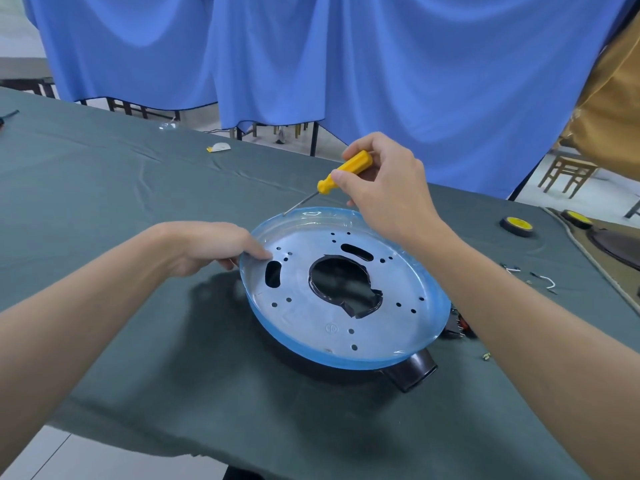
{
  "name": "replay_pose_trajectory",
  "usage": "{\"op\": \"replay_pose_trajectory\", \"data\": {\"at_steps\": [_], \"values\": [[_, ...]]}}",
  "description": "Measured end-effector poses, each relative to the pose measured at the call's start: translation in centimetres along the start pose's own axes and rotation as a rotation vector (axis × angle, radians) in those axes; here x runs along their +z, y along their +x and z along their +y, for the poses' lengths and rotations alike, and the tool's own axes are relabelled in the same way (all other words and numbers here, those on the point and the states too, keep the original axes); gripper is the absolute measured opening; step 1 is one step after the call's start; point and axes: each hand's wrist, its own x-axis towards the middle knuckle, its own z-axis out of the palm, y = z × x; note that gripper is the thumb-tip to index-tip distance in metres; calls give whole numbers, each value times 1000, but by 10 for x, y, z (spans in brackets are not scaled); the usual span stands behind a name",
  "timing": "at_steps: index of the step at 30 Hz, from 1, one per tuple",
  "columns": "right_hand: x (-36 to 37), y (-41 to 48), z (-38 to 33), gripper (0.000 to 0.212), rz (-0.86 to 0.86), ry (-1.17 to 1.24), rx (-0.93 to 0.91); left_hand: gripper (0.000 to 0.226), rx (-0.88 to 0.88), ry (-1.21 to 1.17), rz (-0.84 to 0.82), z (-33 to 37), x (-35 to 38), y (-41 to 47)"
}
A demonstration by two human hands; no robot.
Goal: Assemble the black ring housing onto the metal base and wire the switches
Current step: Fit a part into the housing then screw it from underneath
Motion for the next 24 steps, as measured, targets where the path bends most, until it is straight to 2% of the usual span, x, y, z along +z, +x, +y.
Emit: {"op": "replay_pose_trajectory", "data": {"at_steps": [6,9,15,19,22,24], "values": [[1,1,-1,18,1,29,-6,23,62,-25,64,-11,5,6],[3,1,-4,18,-24,99,8,28,142,-80,22,-14,5,7],[16,-2,-10,21,-158,214,-2,29,343,-426,109,-27,9,18],[26,-3,-12,22,-224,86,-92,26,373,-605,223,-22,19,26],[29,-1,-13,23,-249,79,-124,23,387,-745,233,-15,26,31],[29,1,-14,25,-262,72,-139,17,418,-743,211,-15,32,35]]}}
